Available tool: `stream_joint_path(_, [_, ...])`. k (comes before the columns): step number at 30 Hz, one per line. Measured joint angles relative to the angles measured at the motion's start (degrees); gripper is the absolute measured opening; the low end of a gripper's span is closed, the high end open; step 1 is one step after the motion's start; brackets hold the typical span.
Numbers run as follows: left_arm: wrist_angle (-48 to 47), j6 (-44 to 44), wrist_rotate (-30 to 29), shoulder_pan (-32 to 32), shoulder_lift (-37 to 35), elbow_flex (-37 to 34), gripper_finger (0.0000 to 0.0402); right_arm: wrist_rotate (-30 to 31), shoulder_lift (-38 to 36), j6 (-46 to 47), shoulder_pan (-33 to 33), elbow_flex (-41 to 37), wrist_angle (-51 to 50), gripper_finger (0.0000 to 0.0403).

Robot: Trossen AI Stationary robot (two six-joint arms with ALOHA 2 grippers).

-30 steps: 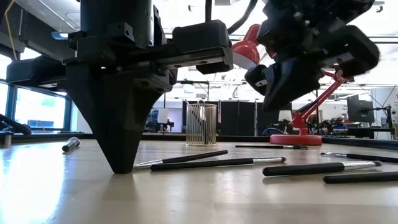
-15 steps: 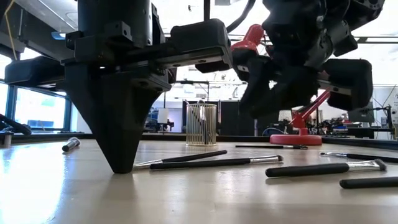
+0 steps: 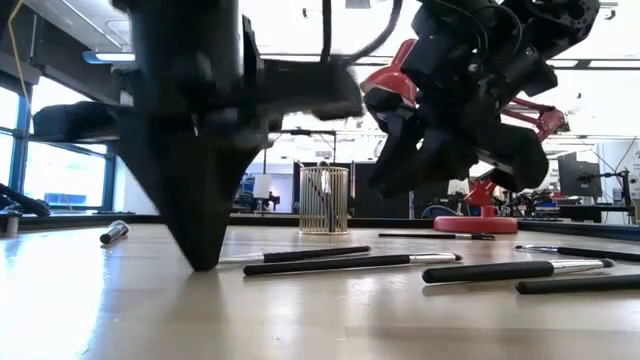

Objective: Pick & Place Makeup Brushes
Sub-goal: Put the eyeshadow brush into the makeup brush holder

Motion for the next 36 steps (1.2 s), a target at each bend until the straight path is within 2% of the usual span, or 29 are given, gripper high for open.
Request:
stream_joint_path(5, [-4.95,3.07,-0.51,2.27,-1.68,-0.02,0.0000,5.64,-0.04,-0.04,0.03,0.02,0.02,0.0101])
stream_joint_path(10, [-5.74,9.34,1.92,5.09,-1.90,-0.06,0.0000,13.39,-2.29,1.26,-0.78,0.02,-0.94,0.0112])
stream_joint_path(12, [-4.68,11.58,3.14,5.99,-1.92,0.11,0.0000,13.44,-4.37,3.63,-1.81,0.07,-3.82,0.0112])
stream_joint_path(14, [-4.58,13.73,4.59,6.50,-1.94,0.12,0.0000,8.97,-6.86,7.53,-3.61,0.07,-7.06,0.0108])
stream_joint_path(17, [-2.88,15.21,5.55,6.27,-1.94,0.11,0.0000,-1.90,-10.45,14.74,-8.08,0.00,-10.20,0.0092])
stream_joint_path(21, [-1.70,16.02,4.48,6.26,-2.02,0.14,0.0000,-19.31,-12.68,22.28,-14.95,-2.15,-7.25,0.0068])
stream_joint_path(23, [-1.70,16.01,4.63,6.31,-2.37,0.14,0.0000,-22.80,-12.68,22.82,-16.95,-3.62,-5.19,0.0060])
stream_joint_path(26, [-0.70,16.71,4.89,6.27,-4.03,0.27,0.0000,-20.17,-11.98,16.03,-15.95,-5.26,-4.95,0.0057])
stream_joint_path(29, [0.26,17.15,4.05,6.23,-4.48,0.17,0.0000,-15.77,-11.41,6.84,-11.90,-7.24,-4.33,0.0069])
stream_joint_path(33, [2.38,17.82,2.96,6.27,-5.47,0.48,0.0000,-6.64,-9.53,-2.61,-5.55,-8.77,2.34,0.0096])
stream_joint_path(36, [3.44,18.13,3.13,6.27,-5.57,0.14,0.0000,-4.50,-6.06,-3.73,-2.03,-8.60,9.27,0.0116])
